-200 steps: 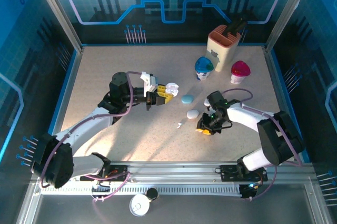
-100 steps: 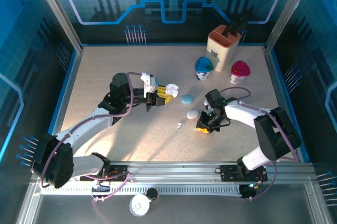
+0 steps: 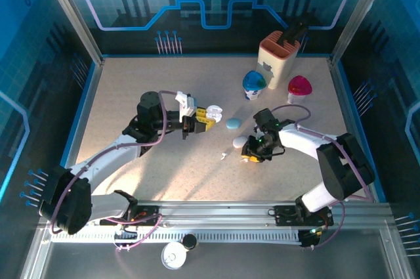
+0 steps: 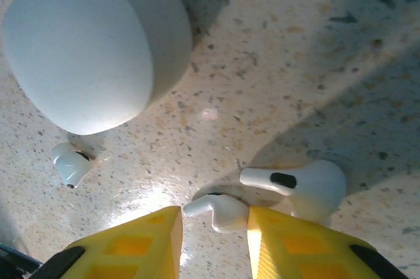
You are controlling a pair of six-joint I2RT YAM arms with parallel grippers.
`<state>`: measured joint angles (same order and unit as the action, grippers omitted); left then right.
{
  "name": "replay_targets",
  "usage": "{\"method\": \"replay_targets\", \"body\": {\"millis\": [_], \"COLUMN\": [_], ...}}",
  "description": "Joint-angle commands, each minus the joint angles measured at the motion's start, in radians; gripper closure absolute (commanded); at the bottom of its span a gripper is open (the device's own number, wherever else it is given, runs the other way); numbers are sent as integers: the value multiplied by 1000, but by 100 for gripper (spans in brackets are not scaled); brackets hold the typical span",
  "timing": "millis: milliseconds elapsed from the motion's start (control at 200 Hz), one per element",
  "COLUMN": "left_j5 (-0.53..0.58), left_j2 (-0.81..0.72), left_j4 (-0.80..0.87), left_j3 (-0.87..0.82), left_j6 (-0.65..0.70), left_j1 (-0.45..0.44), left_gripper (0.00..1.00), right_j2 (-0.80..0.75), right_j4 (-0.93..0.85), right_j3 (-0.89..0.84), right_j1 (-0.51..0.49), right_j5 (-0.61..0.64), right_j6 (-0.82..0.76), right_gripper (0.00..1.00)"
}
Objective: Insert the wireless bluetooth earbuds into the charging case
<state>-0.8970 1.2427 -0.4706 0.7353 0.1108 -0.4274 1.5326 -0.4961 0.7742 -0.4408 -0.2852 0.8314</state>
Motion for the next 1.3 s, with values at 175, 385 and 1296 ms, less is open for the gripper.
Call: {"method": "replay_targets", "body": {"millis": [175,385,1296], "left_j5": [-14,-3,-6], "left_j2": [-21,-32,-95], "left_j4": [-32,-32,-102], "left_j3": [-18,-29,-134], "left_j6": [12,20,-42], "left_j1": [6,7,159], "left_gripper": [98,98,98], "right_j2": [53,99,308], "right_j4": [22,-32,-569], "right_j3": [55,144,521], "right_j1": [-35,-77,-318], "right_j5": [-21,-10,470], "right_j6": [-21,-74,-272], "right_gripper": [69,68,66]}}
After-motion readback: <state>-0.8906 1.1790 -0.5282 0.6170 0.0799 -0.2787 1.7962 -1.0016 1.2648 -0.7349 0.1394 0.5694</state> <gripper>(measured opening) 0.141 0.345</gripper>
